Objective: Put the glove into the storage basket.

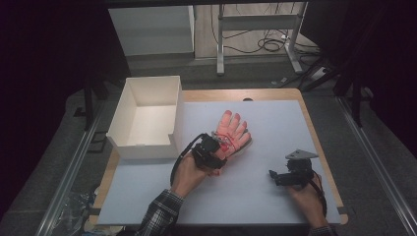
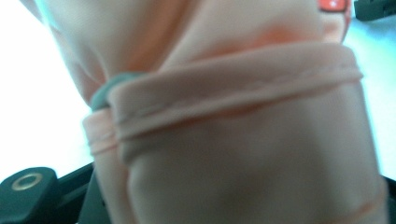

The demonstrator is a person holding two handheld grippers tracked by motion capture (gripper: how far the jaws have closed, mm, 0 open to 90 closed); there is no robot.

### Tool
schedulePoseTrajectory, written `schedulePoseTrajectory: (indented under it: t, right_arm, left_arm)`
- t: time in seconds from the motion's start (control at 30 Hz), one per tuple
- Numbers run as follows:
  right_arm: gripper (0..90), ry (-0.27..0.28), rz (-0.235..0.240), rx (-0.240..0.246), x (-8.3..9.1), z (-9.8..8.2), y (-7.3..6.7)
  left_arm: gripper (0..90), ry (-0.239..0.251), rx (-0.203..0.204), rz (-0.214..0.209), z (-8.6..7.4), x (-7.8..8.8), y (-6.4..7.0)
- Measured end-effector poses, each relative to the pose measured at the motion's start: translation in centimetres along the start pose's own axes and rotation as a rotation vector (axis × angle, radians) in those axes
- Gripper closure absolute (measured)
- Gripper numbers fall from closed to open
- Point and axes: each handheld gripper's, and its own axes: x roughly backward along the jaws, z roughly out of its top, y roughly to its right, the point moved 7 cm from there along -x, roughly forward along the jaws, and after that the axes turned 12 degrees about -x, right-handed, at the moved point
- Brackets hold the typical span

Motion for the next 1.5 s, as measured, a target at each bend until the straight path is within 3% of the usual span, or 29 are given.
schedulePoseTrajectory:
  t: [0.47,0.93,1.17,1.5]
  right_arm:
    - [3.4,0.000,0.001,-0.005,0.0,0.0,0.0]
    - [3.4,0.003,0.001,-0.002,0.0,0.0,0.0]
    - [3.4,0.004,0.001,-0.001,0.0,0.0,0.0]
    - [3.4,0.003,0.001,-0.002,0.0,0.0,0.0]
  left_arm:
    - [50.2,0.033,0.025,0.048,2.8,4.3,-2.9]
    - [49.7,0.034,0.076,0.086,4.3,8.1,-6.5]
    - [49.6,0.039,0.120,0.120,4.2,9.7,-8.8]
    - [49.3,0.046,0.213,0.186,2.7,11.6,-12.6]
